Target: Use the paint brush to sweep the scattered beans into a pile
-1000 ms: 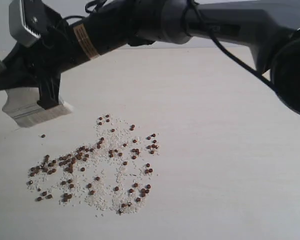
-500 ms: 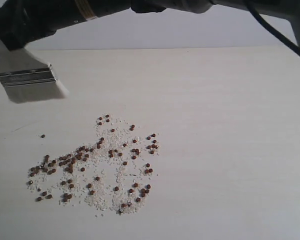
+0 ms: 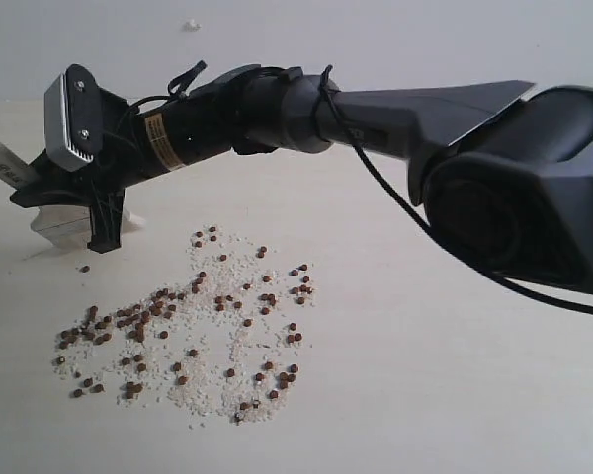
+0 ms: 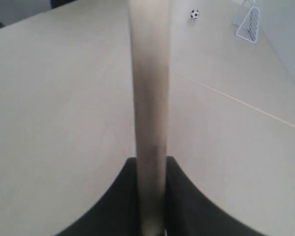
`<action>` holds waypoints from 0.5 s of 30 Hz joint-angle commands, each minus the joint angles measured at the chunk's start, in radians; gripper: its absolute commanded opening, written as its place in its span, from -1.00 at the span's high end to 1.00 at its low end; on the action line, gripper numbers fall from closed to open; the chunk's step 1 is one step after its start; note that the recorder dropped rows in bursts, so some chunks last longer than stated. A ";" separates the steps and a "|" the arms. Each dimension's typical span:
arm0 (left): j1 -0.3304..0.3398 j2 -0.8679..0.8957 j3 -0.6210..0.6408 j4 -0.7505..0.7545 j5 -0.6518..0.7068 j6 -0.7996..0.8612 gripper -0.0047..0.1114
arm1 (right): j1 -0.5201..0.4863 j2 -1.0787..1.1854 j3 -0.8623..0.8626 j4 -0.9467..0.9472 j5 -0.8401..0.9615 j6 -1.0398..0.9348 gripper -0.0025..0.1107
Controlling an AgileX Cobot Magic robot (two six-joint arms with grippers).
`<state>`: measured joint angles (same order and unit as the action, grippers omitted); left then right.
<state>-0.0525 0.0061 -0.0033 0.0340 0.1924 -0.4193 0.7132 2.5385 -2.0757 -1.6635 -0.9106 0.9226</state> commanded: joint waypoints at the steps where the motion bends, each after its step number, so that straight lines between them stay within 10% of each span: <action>1: -0.006 -0.006 0.003 -0.003 -0.004 -0.003 0.92 | -0.005 0.053 -0.110 -0.081 -0.056 0.078 0.96; 15: -0.006 -0.006 0.003 -0.003 -0.004 -0.003 0.92 | -0.029 0.016 -0.127 -0.081 -0.228 0.443 0.96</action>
<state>-0.0525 0.0061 -0.0033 0.0340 0.1924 -0.4193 0.7003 2.5901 -2.1903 -1.7555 -1.1125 1.3306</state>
